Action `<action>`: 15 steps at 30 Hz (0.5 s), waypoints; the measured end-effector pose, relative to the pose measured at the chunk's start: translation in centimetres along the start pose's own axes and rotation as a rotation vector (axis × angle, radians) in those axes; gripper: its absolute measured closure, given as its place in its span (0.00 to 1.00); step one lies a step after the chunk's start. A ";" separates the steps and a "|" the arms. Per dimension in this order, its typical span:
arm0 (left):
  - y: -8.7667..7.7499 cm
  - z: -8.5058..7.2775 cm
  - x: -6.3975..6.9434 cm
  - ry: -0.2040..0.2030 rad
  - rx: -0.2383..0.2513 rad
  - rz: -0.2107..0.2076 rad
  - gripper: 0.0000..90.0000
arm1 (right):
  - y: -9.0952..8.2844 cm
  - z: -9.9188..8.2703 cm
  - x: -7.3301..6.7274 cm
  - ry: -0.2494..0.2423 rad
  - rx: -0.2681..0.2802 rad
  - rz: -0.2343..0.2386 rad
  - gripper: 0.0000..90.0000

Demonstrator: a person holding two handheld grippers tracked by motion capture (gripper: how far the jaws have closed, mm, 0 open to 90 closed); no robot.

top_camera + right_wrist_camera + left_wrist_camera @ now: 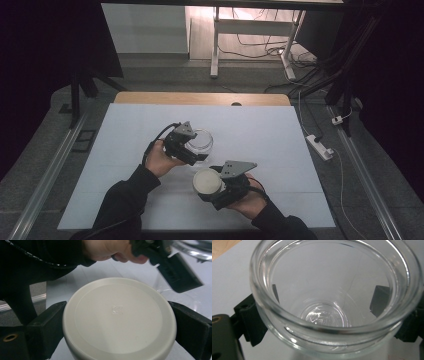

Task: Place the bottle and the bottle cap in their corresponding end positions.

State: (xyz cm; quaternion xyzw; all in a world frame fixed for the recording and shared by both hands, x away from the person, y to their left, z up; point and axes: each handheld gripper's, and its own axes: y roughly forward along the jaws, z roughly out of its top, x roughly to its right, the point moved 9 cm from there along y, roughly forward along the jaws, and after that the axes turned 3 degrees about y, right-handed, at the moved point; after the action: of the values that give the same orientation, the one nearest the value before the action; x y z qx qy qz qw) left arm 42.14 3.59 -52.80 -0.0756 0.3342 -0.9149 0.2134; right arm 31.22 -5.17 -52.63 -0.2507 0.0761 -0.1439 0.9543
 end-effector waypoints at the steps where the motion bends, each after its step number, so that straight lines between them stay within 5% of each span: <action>1: 0.1 0.0 -0.1 -0.002 0.000 0.002 0.08 | 0.0 0.0 0.0 0.000 0.000 0.000 0.08; 15: 2.0 -0.2 -1.6 -0.027 -0.002 0.026 0.08 | 2.0 -2.0 0.6 0.011 -0.039 -0.013 0.08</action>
State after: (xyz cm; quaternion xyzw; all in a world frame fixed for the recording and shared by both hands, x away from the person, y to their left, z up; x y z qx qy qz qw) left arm 44.18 3.05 -54.22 -0.0836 0.3330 -0.9107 0.2298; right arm 31.84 -4.65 -55.38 -0.2692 0.0824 -0.1499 0.9478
